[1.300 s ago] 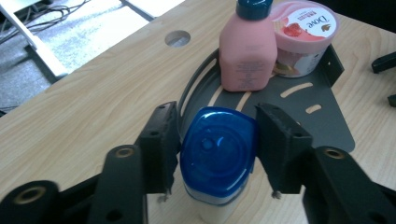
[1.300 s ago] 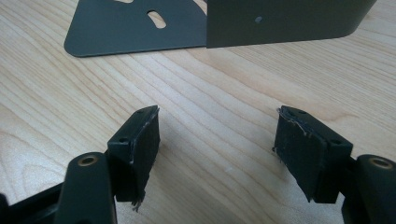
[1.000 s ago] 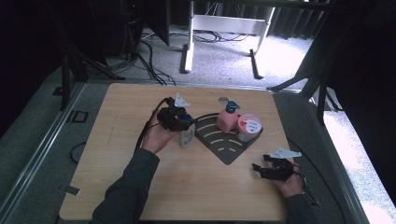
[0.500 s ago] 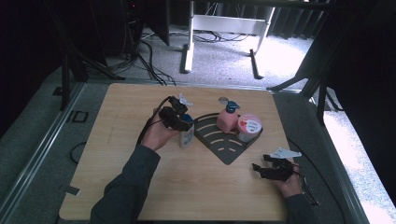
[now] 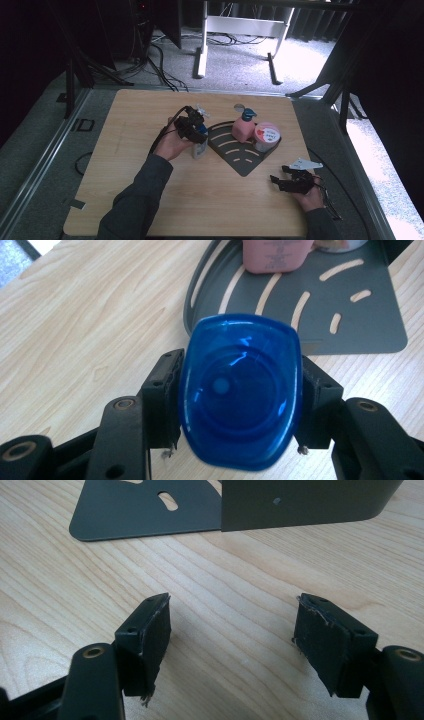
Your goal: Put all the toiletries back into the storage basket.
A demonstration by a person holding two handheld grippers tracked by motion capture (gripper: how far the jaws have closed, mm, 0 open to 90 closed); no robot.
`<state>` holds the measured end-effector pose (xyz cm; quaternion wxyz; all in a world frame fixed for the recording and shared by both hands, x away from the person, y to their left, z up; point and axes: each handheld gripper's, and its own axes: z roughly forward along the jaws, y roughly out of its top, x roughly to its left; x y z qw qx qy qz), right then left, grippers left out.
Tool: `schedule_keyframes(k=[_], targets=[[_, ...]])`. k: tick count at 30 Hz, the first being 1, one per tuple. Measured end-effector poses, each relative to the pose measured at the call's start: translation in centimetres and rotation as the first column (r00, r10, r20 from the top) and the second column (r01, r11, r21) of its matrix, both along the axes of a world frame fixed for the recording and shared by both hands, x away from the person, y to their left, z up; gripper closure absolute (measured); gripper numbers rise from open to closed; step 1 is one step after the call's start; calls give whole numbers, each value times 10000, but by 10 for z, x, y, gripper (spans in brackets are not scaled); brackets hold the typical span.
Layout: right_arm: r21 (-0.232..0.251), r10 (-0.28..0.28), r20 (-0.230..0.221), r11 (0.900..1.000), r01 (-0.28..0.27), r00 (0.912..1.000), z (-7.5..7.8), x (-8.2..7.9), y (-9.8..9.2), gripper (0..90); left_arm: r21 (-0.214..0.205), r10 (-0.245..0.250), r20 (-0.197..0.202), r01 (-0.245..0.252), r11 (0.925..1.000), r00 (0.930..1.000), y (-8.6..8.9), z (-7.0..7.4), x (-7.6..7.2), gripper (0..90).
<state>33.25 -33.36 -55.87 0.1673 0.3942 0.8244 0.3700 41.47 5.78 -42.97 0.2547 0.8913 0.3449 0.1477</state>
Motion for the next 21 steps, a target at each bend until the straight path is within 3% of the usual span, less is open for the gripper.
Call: schedule_keyframes(k=[11,21], targets=[[12,16,-4,10000,-16,10000,0,0,0,302,754,-157,-429,189,9970,9990,-8,-15,5,456],[24,18,-12,10000,-18,10000,0,0,0,302,1031,-161,-838,247,9944,9964,-10,-26,10,454]])
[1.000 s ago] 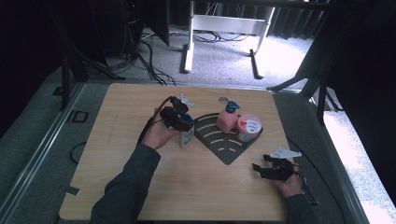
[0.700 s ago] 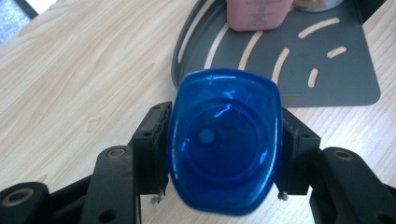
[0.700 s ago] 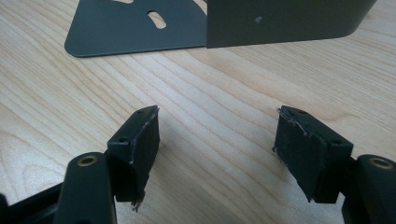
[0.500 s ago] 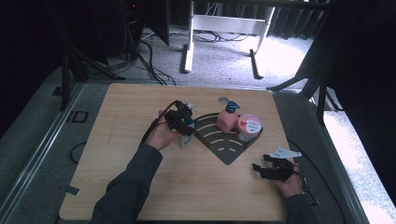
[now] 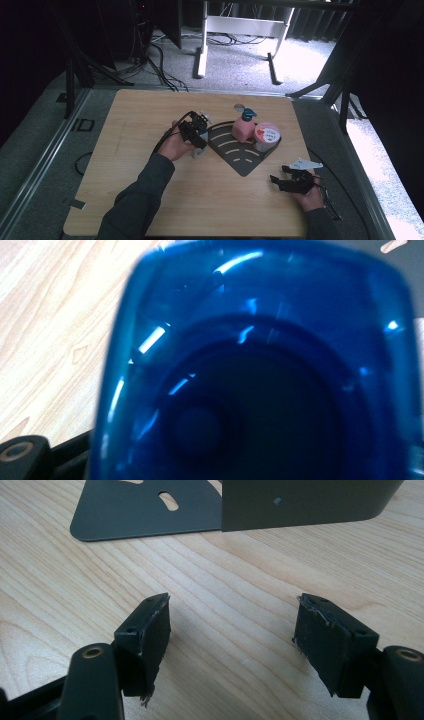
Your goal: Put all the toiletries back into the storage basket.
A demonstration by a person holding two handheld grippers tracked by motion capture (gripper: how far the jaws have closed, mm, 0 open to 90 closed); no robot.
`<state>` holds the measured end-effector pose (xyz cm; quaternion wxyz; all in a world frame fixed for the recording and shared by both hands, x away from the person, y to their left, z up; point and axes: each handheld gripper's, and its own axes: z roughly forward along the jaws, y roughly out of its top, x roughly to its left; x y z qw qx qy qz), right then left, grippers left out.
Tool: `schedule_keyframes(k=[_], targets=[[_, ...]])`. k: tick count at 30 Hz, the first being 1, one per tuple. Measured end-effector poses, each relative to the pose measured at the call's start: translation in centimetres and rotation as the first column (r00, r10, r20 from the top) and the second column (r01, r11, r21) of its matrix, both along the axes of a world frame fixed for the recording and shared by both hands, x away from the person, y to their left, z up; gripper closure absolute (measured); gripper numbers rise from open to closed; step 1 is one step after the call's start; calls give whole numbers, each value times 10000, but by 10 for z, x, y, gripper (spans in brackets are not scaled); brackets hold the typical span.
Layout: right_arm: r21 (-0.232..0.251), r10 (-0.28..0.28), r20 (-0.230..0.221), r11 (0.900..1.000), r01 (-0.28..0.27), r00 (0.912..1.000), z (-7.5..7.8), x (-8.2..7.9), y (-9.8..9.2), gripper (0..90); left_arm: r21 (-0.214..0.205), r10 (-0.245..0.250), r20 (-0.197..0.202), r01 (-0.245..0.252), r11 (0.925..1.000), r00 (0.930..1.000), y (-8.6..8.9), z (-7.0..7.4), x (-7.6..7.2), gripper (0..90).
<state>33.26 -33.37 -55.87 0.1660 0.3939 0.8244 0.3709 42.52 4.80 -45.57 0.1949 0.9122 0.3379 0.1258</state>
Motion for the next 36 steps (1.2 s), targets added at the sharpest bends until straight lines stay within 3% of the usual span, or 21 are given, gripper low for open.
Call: schedule_keyframes(k=[5,11,18,24,36], targets=[[-5,0,1,10000,0,10000,0,0,0,302,-61,-36,-129,35,10000,9999,1,0,0,460],[-4,4,5,10000,-4,10000,0,0,0,299,256,-126,-143,130,9996,9998,-1,-1,-1,481],[12,3,3,10000,-3,10000,0,0,0,299,204,-80,-145,83,9998,9999,-2,-1,-1,498],[22,-4,-2,10000,4,10000,0,0,0,299,184,-327,-241,331,9993,9992,-1,0,-3,527],[28,0,-5,10000,0,10000,0,1,0,299,416,-489,-59,491,9979,9988,-6,1,-6,551]])
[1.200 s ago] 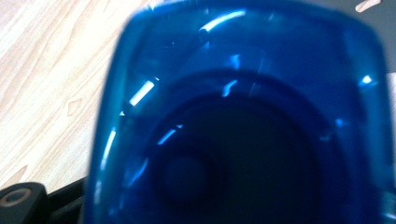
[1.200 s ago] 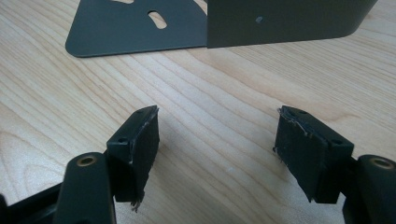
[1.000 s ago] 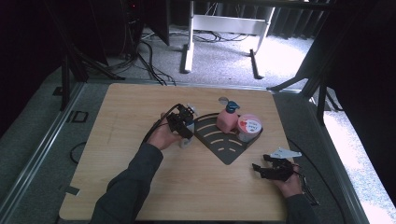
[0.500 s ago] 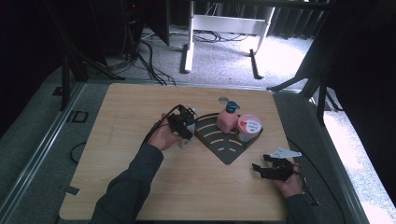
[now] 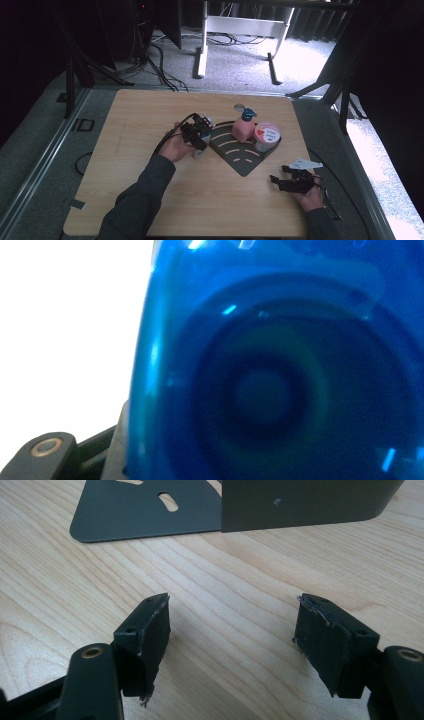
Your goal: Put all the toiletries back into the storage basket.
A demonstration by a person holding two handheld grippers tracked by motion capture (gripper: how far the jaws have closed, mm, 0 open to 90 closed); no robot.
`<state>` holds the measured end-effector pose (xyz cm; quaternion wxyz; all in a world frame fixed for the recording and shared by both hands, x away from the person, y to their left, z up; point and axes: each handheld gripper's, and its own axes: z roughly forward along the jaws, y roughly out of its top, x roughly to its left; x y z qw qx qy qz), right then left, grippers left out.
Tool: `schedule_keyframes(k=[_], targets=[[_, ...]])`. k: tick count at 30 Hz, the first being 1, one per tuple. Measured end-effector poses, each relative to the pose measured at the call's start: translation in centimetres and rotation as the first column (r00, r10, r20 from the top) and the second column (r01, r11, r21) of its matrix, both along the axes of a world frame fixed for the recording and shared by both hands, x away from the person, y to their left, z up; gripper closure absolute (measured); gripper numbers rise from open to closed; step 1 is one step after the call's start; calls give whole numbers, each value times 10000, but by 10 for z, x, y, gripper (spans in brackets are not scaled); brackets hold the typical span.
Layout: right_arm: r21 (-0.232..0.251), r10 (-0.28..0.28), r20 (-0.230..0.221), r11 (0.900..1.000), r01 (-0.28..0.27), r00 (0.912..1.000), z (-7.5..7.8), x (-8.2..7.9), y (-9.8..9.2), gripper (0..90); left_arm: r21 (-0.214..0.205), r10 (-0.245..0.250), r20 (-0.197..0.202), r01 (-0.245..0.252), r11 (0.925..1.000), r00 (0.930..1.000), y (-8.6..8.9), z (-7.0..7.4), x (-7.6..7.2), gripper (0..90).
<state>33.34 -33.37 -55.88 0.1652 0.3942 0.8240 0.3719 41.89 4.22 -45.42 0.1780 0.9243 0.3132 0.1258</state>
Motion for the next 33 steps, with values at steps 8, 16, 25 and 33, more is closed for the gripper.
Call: schedule_keyframes(k=[8,16,25,33], targets=[[-1,0,0,10000,0,10000,0,0,0,299,-70,42,93,-41,10000,9999,2,4,-2,551],[-1,-1,0,10000,1,10000,0,0,0,299,-332,177,205,-171,9993,9996,6,12,-3,550],[-2,-3,1,10000,3,10000,0,0,0,299,-669,392,466,-360,9971,9981,10,20,-4,550],[-4,-2,2,10000,2,10000,0,0,0,299,-958,436,560,-381,9947,9975,12,31,-5,550]])
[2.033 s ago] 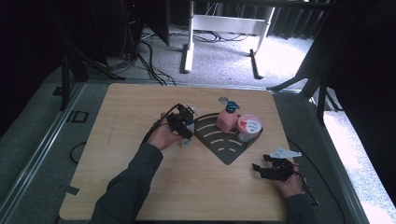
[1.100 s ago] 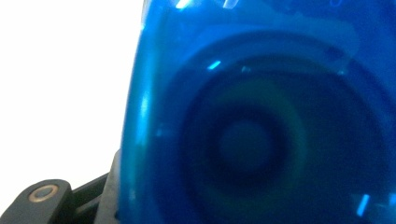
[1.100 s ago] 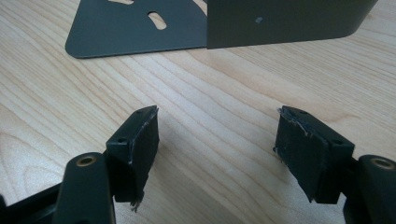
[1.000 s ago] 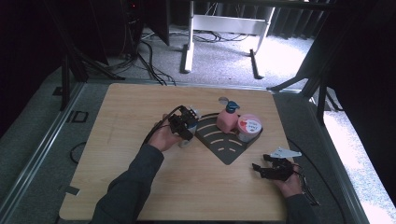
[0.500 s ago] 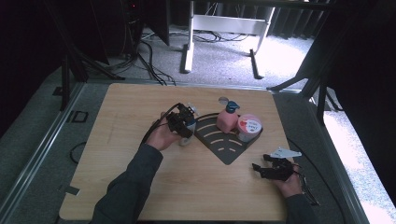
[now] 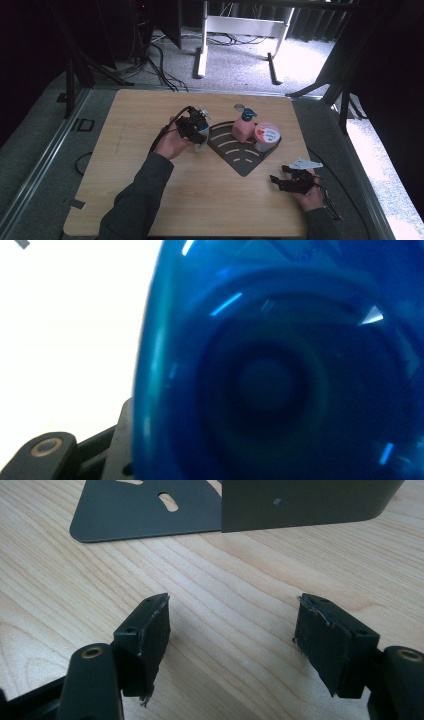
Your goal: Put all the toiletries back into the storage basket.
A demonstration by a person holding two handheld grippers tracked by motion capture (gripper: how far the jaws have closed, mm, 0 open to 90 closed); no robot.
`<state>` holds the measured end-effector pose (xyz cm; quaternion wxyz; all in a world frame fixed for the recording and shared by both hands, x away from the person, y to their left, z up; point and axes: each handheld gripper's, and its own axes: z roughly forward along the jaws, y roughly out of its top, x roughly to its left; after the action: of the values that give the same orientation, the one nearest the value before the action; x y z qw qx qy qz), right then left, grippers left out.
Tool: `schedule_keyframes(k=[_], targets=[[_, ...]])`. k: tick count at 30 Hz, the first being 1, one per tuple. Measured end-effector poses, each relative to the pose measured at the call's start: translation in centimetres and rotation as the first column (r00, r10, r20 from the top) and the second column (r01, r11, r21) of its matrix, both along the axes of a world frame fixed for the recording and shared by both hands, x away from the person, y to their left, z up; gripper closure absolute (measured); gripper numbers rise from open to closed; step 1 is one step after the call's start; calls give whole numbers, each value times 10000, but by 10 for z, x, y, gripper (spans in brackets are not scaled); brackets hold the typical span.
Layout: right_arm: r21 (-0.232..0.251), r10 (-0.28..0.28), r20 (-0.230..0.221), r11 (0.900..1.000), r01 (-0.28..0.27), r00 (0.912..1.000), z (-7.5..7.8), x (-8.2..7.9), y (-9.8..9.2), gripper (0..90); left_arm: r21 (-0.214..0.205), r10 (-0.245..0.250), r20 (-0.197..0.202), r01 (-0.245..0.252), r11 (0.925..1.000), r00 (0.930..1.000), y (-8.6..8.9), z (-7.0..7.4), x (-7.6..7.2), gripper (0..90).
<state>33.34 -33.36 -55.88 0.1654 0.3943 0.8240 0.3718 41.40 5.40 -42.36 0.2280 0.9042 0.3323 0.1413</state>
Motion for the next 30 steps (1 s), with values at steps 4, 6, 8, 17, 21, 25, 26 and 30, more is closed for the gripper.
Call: schedule_keyframes(k=[4,6,8,17,21,25,26,30], targets=[[1,0,0,10000,0,10000,0,0,0,299,-70,10,128,-9,10000,9999,0,5,0,550],[0,0,1,10000,0,10000,0,0,0,299,-75,23,150,-22,10000,9999,0,6,0,550],[1,0,4,10000,0,10000,0,0,0,299,-138,19,174,-17,9999,9998,0,9,-1,550],[0,6,8,10000,-6,10000,0,0,0,299,-601,139,406,-114,9981,9991,-1,15,-1,550],[0,6,8,10000,-6,10000,0,0,0,299,-780,173,447,-138,9969,9989,-3,15,-1,550],[0,8,11,10000,-8,10000,0,0,0,299,-874,148,496,-104,9961,9987,-7,15,0,550],[1,7,9,10000,-7,10000,0,0,0,299,-918,175,506,-128,9957,9986,-7,15,0,550],[5,8,5,10000,-8,10000,0,0,0,299,-1067,211,608,-145,9942,9979,-9,16,1,550]])
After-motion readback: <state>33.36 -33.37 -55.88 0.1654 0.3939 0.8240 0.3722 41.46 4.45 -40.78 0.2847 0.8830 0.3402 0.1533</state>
